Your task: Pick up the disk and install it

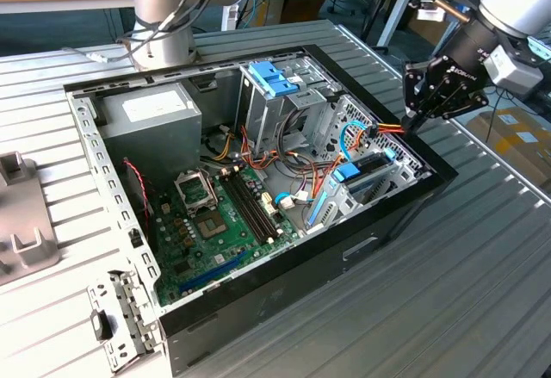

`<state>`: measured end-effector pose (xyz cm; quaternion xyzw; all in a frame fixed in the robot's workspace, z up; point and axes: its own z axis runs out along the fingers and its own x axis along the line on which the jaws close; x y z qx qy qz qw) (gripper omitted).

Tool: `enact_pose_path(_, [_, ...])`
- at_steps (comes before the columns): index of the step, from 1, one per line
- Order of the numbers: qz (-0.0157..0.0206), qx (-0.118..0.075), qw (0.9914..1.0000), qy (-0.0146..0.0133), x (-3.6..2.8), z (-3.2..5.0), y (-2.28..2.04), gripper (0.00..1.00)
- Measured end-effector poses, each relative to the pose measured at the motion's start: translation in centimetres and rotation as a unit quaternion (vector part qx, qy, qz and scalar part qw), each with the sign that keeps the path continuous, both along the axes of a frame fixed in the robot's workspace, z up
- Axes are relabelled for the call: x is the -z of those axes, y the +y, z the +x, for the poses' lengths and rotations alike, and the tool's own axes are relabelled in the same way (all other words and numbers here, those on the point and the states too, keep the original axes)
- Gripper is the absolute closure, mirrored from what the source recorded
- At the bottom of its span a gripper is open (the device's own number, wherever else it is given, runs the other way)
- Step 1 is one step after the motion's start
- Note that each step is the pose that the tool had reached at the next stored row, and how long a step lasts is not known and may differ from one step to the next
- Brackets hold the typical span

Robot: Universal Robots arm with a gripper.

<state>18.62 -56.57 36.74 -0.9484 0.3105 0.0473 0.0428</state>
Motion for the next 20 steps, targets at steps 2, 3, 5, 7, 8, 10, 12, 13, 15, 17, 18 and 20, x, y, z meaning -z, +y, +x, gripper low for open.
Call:
enact_pose_path(2, [0.0009,0.000,1.00000,0.0000,-0.01,-0.36,0.00,0.83])
enact_pose_path(3, [0.0012,0.000,1.00000,0.0000,0.00,-0.56,0.00,0.83])
enact_pose_path(5, [0.0020,0.000,1.00000,-0.0002,-0.01,-1.25,0.01,0.83])
enact_pose_path(7, [0.0029,0.000,1.00000,-0.0007,-0.01,-2.05,0.01,0.83])
enact_pose_path(8, [0.0032,0.000,0.99999,-0.0008,-0.01,-2.27,0.01,0.83])
enact_pose_path(10, [0.0033,0.000,0.99999,-0.0009,-0.02,-2.84,-0.01,0.83])
enact_pose_path(12, [0.0035,0.000,0.99999,-0.0009,-0.01,-3.36,-0.08,0.83])
enact_pose_path(13, [0.0036,0.000,0.99999,-0.0010,-0.01,-3.88,-0.14,0.83])
enact_pose_path(15, [0.0036,0.000,0.99999,-0.0010,0.05,-5.46,-0.75,0.83])
enact_pose_path(17, [0.0036,0.000,0.99999,-0.0010,0.10,-6.83,-0.78,0.83])
enact_pose_path(18, [0.0036,0.000,0.99999,-0.0010,0.09,-6.84,-0.78,0.83])
enact_pose_path(20, [0.0036,0.000,0.99999,-0.0010,0.10,-6.85,-0.78,0.83])
